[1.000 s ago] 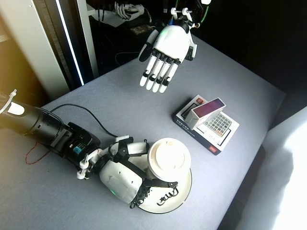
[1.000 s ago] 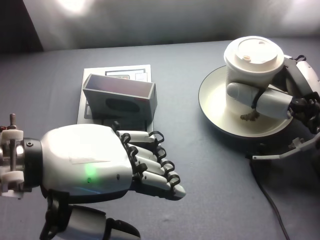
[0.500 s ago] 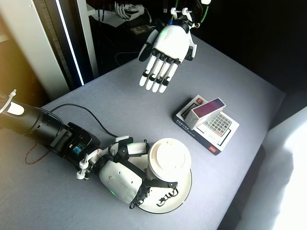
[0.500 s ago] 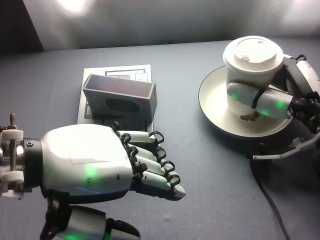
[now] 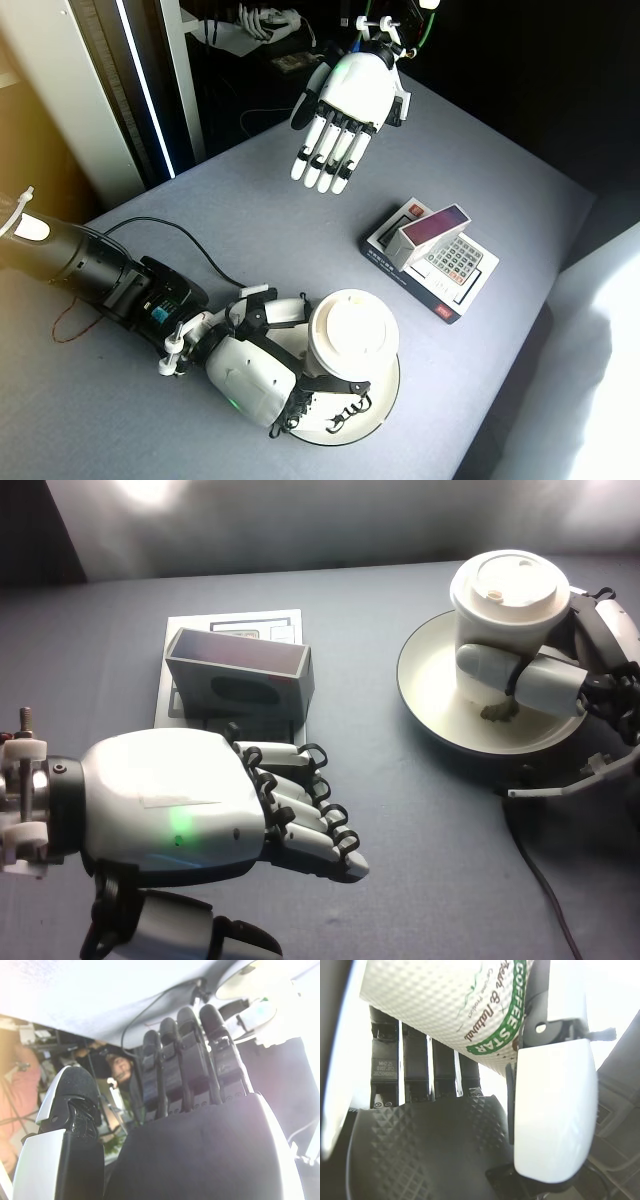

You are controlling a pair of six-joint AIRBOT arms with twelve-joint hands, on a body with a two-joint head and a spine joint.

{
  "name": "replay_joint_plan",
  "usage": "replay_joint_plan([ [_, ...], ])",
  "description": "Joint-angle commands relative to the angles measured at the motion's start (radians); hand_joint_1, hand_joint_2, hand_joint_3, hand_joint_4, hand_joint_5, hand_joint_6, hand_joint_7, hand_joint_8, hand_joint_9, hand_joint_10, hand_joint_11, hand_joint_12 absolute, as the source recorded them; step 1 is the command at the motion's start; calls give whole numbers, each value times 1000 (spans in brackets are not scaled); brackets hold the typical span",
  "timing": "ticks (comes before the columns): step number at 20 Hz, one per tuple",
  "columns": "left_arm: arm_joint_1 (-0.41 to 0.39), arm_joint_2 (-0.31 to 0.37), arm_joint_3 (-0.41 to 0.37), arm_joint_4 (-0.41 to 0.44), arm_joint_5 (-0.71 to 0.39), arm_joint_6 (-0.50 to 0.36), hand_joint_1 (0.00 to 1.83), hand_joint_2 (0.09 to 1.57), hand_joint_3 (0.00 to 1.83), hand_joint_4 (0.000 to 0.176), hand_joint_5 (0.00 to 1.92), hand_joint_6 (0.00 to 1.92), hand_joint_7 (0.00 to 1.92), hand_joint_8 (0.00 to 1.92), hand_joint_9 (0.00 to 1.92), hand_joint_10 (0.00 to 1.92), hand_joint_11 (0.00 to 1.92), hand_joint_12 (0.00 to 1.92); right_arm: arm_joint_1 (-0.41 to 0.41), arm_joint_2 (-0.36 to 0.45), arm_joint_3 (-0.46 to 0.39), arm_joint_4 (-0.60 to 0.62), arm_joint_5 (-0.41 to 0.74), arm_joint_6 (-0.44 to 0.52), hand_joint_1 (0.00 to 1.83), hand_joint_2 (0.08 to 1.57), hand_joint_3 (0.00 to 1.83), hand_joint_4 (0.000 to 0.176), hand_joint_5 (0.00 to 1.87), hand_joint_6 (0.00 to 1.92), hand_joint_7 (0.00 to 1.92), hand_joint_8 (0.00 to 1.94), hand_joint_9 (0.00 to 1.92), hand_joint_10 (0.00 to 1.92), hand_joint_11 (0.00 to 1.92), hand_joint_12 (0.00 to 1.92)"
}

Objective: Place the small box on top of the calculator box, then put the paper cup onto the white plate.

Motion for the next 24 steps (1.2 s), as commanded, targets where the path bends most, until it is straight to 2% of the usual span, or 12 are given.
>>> replay_joint_plan([
  [1, -11, 5, 0, -35, -79, -4, 344, 1347, 0, 0, 401, 1, 407, 0, 401, 1, 31, 833, 4, 17, 8, -26, 131, 14, 852, 1081, 6, 0, 281, 65, 235, 34, 192, 40, 15, 706],
  [2, -11, 5, 0, -35, -79, -4, 348, 1348, 0, 0, 415, 6, 411, 2, 407, 3, 30, 830, 5, 17, 8, -26, 132, 14, 765, 868, 0, 0, 55, 12, 46, 6, 38, 7, 2, 140],
  [3, -12, 5, -1, -35, -80, -4, 350, 1348, 0, 0, 404, 1, 396, 0, 384, 0, 10, 821, 5, 17, 8, -26, 132, 14, 760, 669, 0, 0, 10, 2, 8, 0, 7, 1, 0, 27],
  [5, -12, 5, -1, -35, -80, -6, 335, 1351, 0, 0, 420, 6, 416, 11, 395, 14, 21, 814, 5, 17, 8, -26, 134, 14, 781, 558, 0, 0, 0, 0, 0, 0, 0, 0, 0, 0],
  [8, -13, 5, -1, -35, -79, -6, 342, 1353, 0, 0, 394, 6, 407, 5, 393, 10, 15, 823, 5, 17, 8, -26, 135, 14, 651, 568, 0, 0, 0, 0, 0, 0, 0, 0, 0, 0],
  [10, -13, 5, -1, -35, -79, -6, 272, 1369, 5, 0, 384, 1, 383, 1, 369, 1, 0, 807, 5, 17, 8, -26, 136, 14, 660, 568, 0, 0, 0, 0, 0, 0, 0, 0, 0, 0],
  [12, -13, 5, -2, -35, -79, -7, 293, 1365, 0, 0, 366, 0, 371, 0, 362, 0, 0, 793, 5, 17, 8, -26, 137, 14, 658, 581, 0, 0, 0, 0, 0, 0, 0, 0, 0, 0],
  [13, -13, 5, -2, -35, -79, -7, 365, 1345, 0, 0, 393, 3, 395, 4, 380, 4, 0, 828, 5, 17, 8, -26, 137, 14, 666, 574, 0, 0, 0, 0, 0, 0, 0, 0, 0, 0],
  [16, -13, 5, -2, -34, -80, -7, 275, 1368, 3, 0, 441, 9, 458, 10, 429, 10, 17, 884, 4, 17, 7, -26, 140, 15, 654, 548, 0, 0, 0, 0, 0, 0, 0, 0, 0, 0],
  [18, -13, 5, -2, -32, -80, -7, 400, 1362, 0, 0, 369, 2, 357, 2, 350, 2, 0, 731, 1, 25, 3, -26, 140, 15, 684, 572, 0, 0, 0, 0, 0, 0, 0, 0, 0, 0],
  [20, -13, 5, -2, -30, -79, -7, 362, 1376, 4, 0, 309, 1, 293, 2, 294, 0, 0, 651, -6, 45, -19, -31, 141, 16, 666, 576, 0, 0, 0, 0, 0, 0, 0, 0, 0, 0],
  [24, -12, 5, -2, -28, -80, -7, 395, 1365, 1, 0, 325, 4, 303, 3, 303, 3, 0, 649, -24, 101, -97, -53, 165, 12, 640, 588, 0, 0, 0, 0, 0, 0, 0, 0, 0, 0],
])
